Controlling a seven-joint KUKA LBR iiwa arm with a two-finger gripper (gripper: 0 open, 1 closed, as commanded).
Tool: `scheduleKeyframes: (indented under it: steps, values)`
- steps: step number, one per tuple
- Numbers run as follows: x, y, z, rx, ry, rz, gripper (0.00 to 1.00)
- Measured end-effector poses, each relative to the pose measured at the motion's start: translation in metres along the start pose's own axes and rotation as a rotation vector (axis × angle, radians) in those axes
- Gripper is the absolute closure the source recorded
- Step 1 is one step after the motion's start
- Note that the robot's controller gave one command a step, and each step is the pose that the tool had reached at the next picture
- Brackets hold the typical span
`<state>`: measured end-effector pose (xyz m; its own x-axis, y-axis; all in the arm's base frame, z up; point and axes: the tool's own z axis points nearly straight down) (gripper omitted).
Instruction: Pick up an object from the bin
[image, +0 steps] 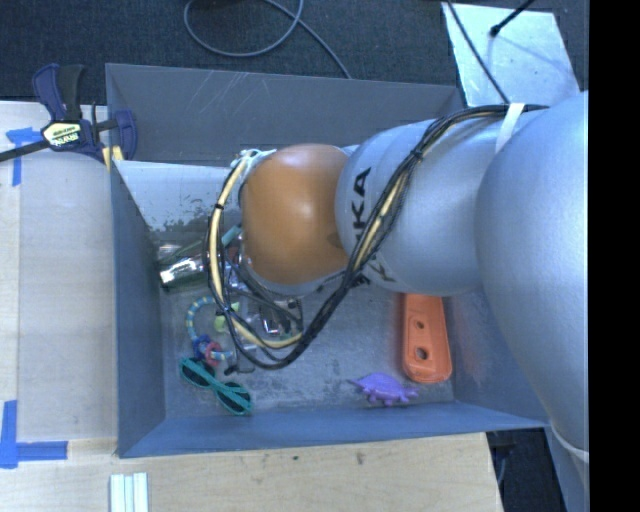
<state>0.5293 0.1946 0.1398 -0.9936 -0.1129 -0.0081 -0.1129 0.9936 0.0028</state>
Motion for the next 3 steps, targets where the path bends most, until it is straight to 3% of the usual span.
scheduleKeyframes:
  steps: [1, 2, 3]
  values:
    - [0.006, -0.022, 0.064, 0.002, 0.011, -0.128, 1.0]
    - [0.006, -0.022, 0.064, 0.002, 0.011, -0.128, 1.0]
    - [0.013, -0.02, -0.035, 0.002, 0.009, -0.092, 1.0]
